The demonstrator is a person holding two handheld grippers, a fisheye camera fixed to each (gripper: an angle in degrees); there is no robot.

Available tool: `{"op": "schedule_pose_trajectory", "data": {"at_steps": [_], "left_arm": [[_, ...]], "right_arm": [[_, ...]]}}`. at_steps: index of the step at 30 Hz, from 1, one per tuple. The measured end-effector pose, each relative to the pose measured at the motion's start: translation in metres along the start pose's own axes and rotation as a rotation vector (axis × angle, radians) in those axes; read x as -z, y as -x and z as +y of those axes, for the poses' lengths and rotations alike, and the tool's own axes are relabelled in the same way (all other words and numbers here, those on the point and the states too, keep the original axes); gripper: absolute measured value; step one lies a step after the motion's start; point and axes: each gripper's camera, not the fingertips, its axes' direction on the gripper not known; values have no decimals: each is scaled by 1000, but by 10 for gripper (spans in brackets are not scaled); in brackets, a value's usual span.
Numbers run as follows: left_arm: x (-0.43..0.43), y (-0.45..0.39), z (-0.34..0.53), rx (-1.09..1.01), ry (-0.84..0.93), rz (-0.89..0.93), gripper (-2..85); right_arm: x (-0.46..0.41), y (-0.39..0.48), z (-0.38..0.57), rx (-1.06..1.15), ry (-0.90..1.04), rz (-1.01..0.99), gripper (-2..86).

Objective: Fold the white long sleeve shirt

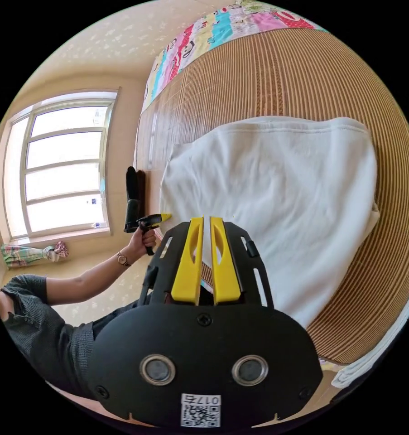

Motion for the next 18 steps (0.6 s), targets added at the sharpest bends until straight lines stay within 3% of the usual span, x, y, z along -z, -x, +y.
{"op": "schedule_pose_trajectory", "data": {"at_steps": [4,5,7,9,10,12,15,18], "left_arm": [[-13,-13,2,-10,36,-9,88],[-11,-30,6,-64,32,-30,81],[-9,-58,15,-135,24,-75,78],[-7,-96,30,-193,5,-126,74],[-7,-106,34,-205,1,-142,73],[-11,-136,47,-202,16,-316,68],[-9,-158,62,-229,30,-465,65],[10,-171,82,-265,8,-535,67]], "right_arm": [[-34,28,-51,11,158,-82,229],[-47,43,-69,30,199,-79,233],[-68,70,-95,59,268,-6,232],[-98,94,-121,58,400,172,226],[-121,104,-136,37,515,356,216],[-155,114,-150,63,682,529,194],[-182,118,-159,129,838,592,164],[-144,122,-156,194,686,448,119]]}}
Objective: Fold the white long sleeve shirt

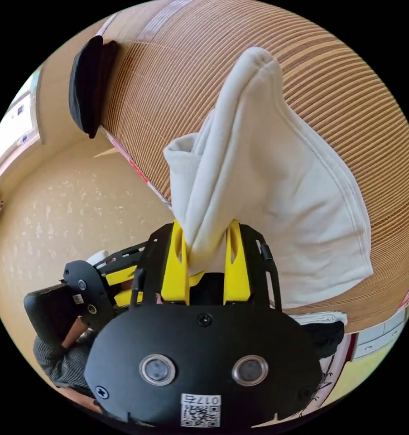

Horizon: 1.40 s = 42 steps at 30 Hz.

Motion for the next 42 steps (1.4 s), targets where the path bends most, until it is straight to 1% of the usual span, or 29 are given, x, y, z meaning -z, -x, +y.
{"op": "schedule_pose_trajectory", "data": {"at_steps": [2,3,4,5,6,7,8,10,11,13,14,15,17,18,20,21,23,25,26,27,31,33,34,36,37,39,40,41,42], "left_arm": [[27,1,12,-24,-70,29,74],[49,4,19,-47,-123,110,78],[61,6,22,-60,-151,169,79],[81,13,28,-84,-211,311,80],[96,22,31,-84,-263,427,78],[101,27,32,-79,-278,469,77],[107,38,31,-58,-286,507,75],[105,49,28,-33,-269,469,92],[98,55,23,-7,-237,424,99],[81,61,14,24,-175,403,115],[66,64,7,48,-119,424,129],[51,67,1,76,-67,445,144],[34,69,-7,110,-28,436,163],[25,70,-12,112,-16,416,170],[10,73,-22,108,19,389,183],[-1,77,-29,107,51,386,193],[-22,84,-40,106,107,411,205],[-42,92,-51,118,163,442,207],[-54,95,-56,110,195,493,206],[-69,96,-60,96,232,588,200],[-86,101,-61,109,269,683,186],[-78,106,-56,112,268,764,160],[-72,107,-54,99,258,771,156],[-36,116,-41,35,218,756,144],[-26,121,-37,23,208,759,142],[22,149,-13,15,155,774,139],[37,158,-5,15,138,768,139],[68,177,9,17,103,747,139],[104,197,25,23,61,713,139]], "right_arm": [[31,-39,60,54,-316,-268,97],[35,-52,77,80,-389,-341,96],[37,-83,113,136,-510,-484,93],[33,-119,146,174,-604,-604,93],[29,-138,162,179,-637,-644,92],[17,-175,189,155,-678,-682,92],[0,-209,210,91,-690,-681,92],[-30,-254,230,-24,-652,-673,94],[-54,-279,238,-105,-590,-659,96],[-85,-306,247,-213,-472,-595,108],[-97,-317,255,-244,-443,-552,125],[-100,-320,261,-241,-454,-545,134],[-107,-336,280,-231,-573,-622,157],[-110,-341,283,-232,-601,-657,163],[-130,-361,284,-244,-663,-793,188],[-137,-366,282,-248,-669,-828,198],[-154,-379,270,-213,-736,-974,228],[-162,-384,258,-189,-779,-1047,234],[-166,-385,247,-185,-773,-1054,228],[-168,-385,242,-185,-767,-1047,221],[-180,-372,215,-228,-739,-1060,186],[-176,-352,210,-195,-746,-1023,170],[-171,-332,205,-156,-749,-990,163],[-165,-297,194,-89,-755,-970,156],[-162,-271,182,-48,-758,-972,153],[-158,-226,155,11,-750,-974,150],[-154,-190,130,57,-736,-970,148],[-150,-152,103,108,-721,-974,147],[-147,-133,88,136,-714,-979,146]]}}
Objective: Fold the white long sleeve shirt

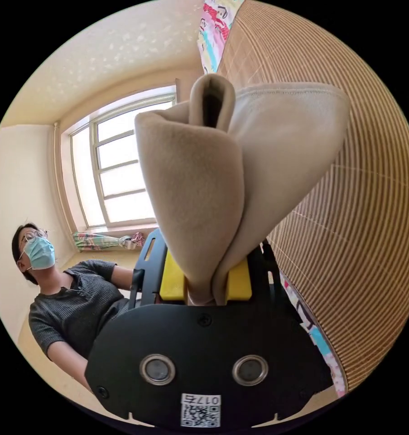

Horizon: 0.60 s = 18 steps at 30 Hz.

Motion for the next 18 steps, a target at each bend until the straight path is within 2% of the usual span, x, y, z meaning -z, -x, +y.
{"op": "schedule_pose_trajectory", "data": {"at_steps": [6,10,11,13,15,18], "left_arm": [[218,-53,87,-22,-227,-208,143],[313,-63,114,34,-353,-412,159],[335,-51,119,137,-402,-474,165],[354,-20,132,348,-491,-559,169],[349,17,157,568,-604,-606,164],[298,30,179,521,-742,-530,153]], "right_arm": [[-238,81,-97,150,137,-98,140],[-369,91,-147,86,172,48,128],[-390,79,-154,14,198,132,121],[-398,63,-152,-95,189,209,107],[-387,58,-139,-67,177,168,82],[-341,54,-98,-17,218,180,35]]}}
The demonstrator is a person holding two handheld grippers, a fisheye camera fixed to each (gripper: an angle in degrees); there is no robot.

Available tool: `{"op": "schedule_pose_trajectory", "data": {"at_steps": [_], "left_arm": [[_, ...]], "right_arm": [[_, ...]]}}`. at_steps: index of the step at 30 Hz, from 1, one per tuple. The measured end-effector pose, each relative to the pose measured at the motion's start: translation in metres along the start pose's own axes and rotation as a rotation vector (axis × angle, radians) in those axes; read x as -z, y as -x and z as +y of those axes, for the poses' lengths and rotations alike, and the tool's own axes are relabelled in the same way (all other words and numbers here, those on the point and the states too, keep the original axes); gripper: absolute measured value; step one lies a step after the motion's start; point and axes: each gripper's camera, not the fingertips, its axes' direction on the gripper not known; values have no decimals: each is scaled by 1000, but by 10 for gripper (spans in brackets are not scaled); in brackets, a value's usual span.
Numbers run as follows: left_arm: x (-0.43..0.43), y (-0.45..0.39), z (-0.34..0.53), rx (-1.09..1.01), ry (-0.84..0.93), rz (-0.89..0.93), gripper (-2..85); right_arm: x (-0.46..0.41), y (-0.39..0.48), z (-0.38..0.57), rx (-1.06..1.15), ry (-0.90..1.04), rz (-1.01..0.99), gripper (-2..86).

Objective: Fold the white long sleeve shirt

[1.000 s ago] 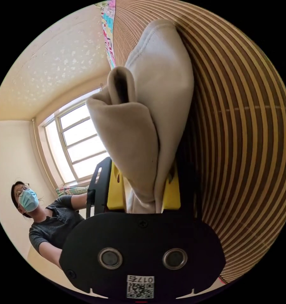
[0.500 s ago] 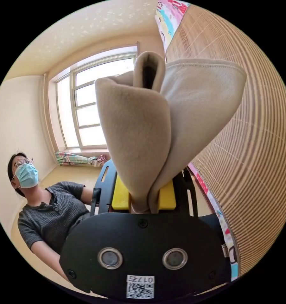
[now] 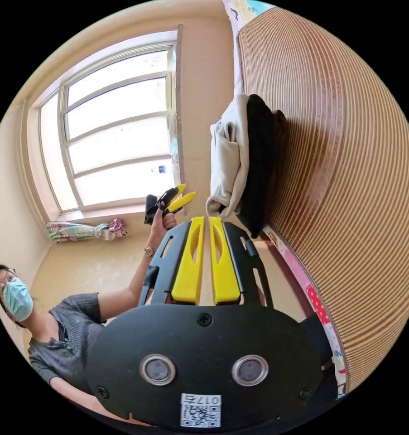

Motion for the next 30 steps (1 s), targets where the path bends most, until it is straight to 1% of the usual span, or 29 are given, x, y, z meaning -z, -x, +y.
{"op": "schedule_pose_trajectory", "data": {"at_steps": [2,3,4,5,6,7,8,9,11,12,14,15,16,17,18,19,20,22,24,26,27,29,30], "left_arm": [[-34,-7,35,-31,3,63,139],[-61,-13,58,-43,36,85,138],[-77,-16,69,-43,57,90,138],[-106,-23,90,-36,88,85,143],[-132,-32,108,-34,89,28,149],[-142,-38,115,-36,88,-12,153],[-160,-49,126,-21,94,-104,155],[-169,-65,135,7,61,-191,150],[-173,-99,149,-28,-43,-236,147],[-177,-123,155,-73,-88,-268,160],[-187,-158,162,-104,-137,-330,166],[-198,-182,167,-169,-143,-312,135],[-203,-193,170,-221,-145,-272,104],[-214,-217,177,-327,-152,-175,61],[-225,-238,186,-384,-163,-113,38],[-231,-248,190,-403,-160,-92,48],[-245,-267,198,-433,-142,-53,67],[-267,-299,216,-506,-110,46,67],[-301,-345,249,-647,-38,191,40],[-331,-377,279,-712,29,259,19],[-352,-397,301,-746,82,298,2],[-382,-424,338,-794,146,337,-5],[-402,-440,364,-824,173,353,-7]], "right_arm": [[48,-15,61,-74,2,76,19],[62,-18,79,-104,-17,95,16],[94,-21,118,-184,-73,143,13],[127,-18,160,-273,-148,209,10],[142,-13,181,-313,-189,245,10],[171,3,221,-376,-278,311,8],[196,28,259,-404,-378,370,7],[207,44,277,-404,-430,401,7],[235,127,345,-371,-635,596,6],[238,150,360,-362,-682,664,5],[235,239,417,-356,-869,990,5],[231,258,430,-363,-912,1074,5],[222,289,455,-398,-1007,1232,4],[212,313,480,-443,-1142,1361,4],[206,322,493,-460,-1227,1413,4],[194,336,518,-471,-1394,1501,4],[182,341,539,-456,-1517,1581,4],[172,332,561,-391,-1578,1657,4],[183,314,581,-432,-1490,1513,4],[202,280,604,-569,-1387,1301,5],[205,271,611,-588,-1383,1261,6],[211,238,642,-618,-1421,1122,10],[213,230,650,-634,-1430,1088,11]]}}
